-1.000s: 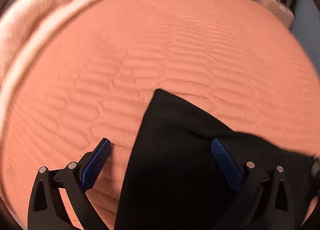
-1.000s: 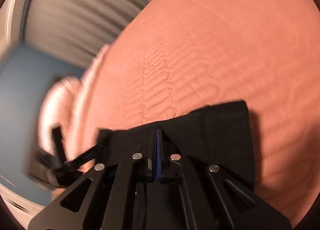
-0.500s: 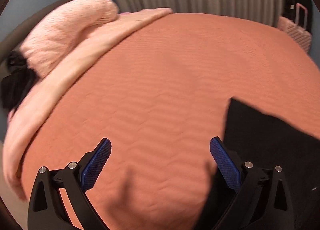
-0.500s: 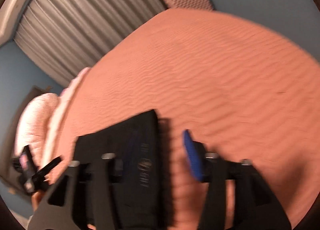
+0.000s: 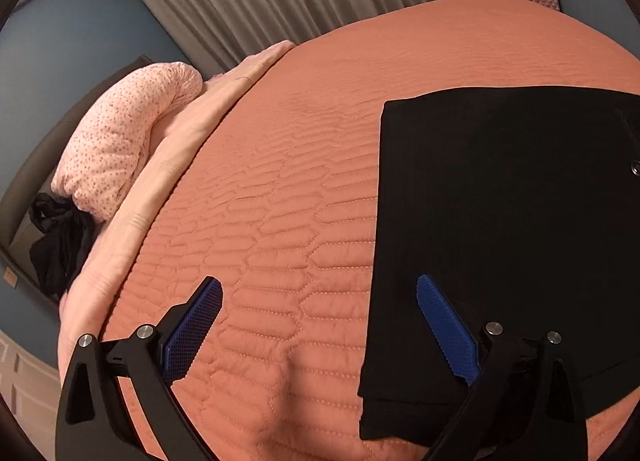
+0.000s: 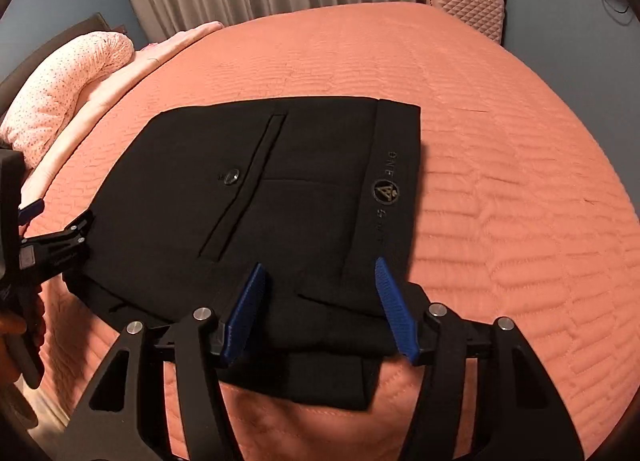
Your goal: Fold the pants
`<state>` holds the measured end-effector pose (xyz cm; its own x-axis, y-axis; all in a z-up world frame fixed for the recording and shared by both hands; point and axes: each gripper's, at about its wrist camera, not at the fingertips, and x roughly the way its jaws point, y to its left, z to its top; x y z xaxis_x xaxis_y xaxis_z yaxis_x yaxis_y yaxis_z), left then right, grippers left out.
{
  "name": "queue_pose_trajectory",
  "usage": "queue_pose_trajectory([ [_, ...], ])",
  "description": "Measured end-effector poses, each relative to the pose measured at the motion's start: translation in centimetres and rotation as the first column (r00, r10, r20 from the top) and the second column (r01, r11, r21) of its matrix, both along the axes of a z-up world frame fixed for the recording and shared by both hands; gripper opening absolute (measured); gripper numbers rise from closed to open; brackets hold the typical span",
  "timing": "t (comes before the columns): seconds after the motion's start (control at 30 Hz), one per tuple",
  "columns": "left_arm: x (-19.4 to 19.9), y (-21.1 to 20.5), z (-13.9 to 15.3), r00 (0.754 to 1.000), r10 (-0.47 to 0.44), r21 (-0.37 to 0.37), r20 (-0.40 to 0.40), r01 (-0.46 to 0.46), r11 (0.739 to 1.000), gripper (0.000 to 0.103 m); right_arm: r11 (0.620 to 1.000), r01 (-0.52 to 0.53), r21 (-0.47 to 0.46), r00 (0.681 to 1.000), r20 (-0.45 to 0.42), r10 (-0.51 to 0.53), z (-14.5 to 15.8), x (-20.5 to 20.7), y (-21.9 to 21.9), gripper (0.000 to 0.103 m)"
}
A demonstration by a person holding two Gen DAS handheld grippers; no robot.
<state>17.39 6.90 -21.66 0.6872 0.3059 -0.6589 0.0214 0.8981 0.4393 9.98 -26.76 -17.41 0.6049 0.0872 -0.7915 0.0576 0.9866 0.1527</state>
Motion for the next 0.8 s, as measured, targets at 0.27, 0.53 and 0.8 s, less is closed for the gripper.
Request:
queue_pose_trajectory([
  [0.27,-2.7,-3.1,2.4,0.983,-0.109,-0.193,-0.146,0.08,0.978,0.097,0.995,0.101,0.005,0.994,-0.049,-0.101,0.8,-0.7,-0.3,0.057],
  [0.53,-4.7,-3.2,5.9,0.979,-0.117,-0.334,-0.167,0.055,0.941,0.096,0.963,0.257,0.075,0.966,0.002,-0.258,5.1,-2.9,-1.3,0.057],
  [0.8,-4.8,-3.3,7.1,0.981,-0.094,-0.339,-0.172,0.031,0.94,0.096,0.963,0.26,0.071,0.962,0.06,-0.265,8.2,-1.4,2.2,0.06],
])
